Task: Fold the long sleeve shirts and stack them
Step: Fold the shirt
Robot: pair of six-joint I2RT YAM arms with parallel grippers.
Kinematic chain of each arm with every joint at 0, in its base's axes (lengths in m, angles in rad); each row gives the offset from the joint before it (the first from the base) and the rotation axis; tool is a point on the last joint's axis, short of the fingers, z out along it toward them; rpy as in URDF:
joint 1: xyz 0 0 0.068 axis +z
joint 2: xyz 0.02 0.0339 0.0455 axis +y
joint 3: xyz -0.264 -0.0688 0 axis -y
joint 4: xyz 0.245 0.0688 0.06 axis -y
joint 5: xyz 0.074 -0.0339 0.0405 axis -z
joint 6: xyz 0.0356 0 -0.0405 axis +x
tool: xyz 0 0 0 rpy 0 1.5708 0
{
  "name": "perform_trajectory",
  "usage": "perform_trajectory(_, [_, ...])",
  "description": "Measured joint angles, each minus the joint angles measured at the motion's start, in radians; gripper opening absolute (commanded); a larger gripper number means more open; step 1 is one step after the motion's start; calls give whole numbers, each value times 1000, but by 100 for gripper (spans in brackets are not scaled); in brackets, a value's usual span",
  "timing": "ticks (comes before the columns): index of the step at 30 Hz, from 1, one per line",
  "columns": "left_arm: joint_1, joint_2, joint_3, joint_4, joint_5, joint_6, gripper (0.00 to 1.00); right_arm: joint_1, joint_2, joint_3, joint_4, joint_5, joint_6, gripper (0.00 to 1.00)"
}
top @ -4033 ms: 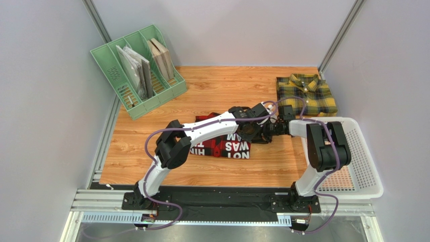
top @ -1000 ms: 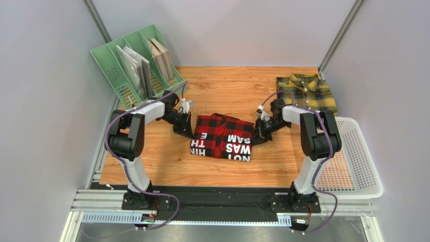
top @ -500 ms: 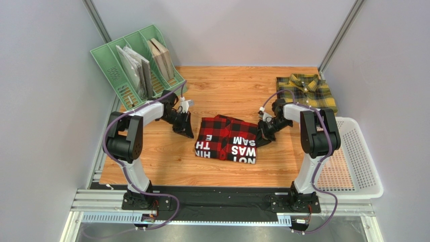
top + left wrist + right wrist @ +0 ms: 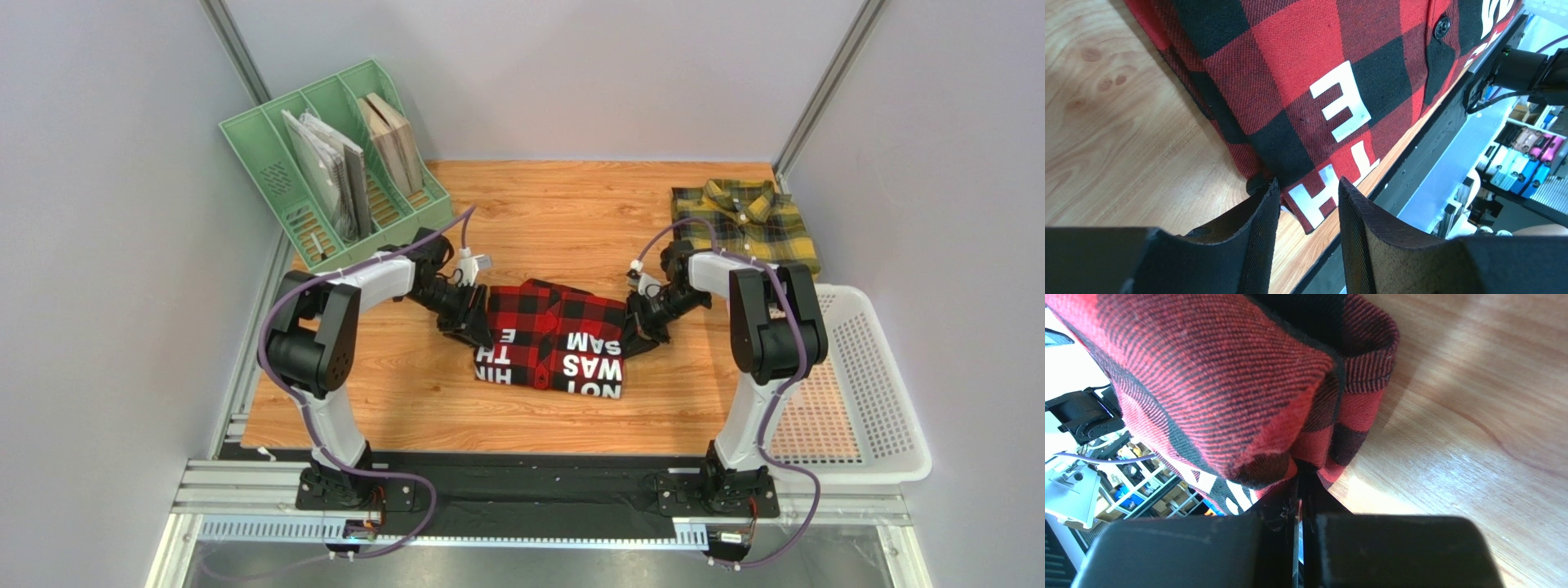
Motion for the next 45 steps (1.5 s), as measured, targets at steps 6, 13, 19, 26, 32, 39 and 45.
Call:
perform_trajectory(6, [0,2,-4,10,0,-19,0,0,0,0,1,0,0,0])
perform_trajectory(13, [4,2,-4,17,-13,-20,0,0,0,1,-5,0,-2,0])
perform_trajectory(19, [50,-3,-4,14,-56,-20,0,1,0,22,-42,8,-40,0])
perform_trajectory(26, [72,-45,-5,14,-77,-19,0,1,0,32,-71,18,-74,0])
perform_trajectory(32, [53,-47,-5,14,-71,-19,11,15,0,21,-44,-3,-47,0])
perform_trajectory(39, [11,-46,-5,8,-67,-12,39,38,0,-40,38,-26,29,20])
perform_trajectory(45, [28,-62,4,-31,-97,19,59,37,-18,-18,-16,-14,-8,43])
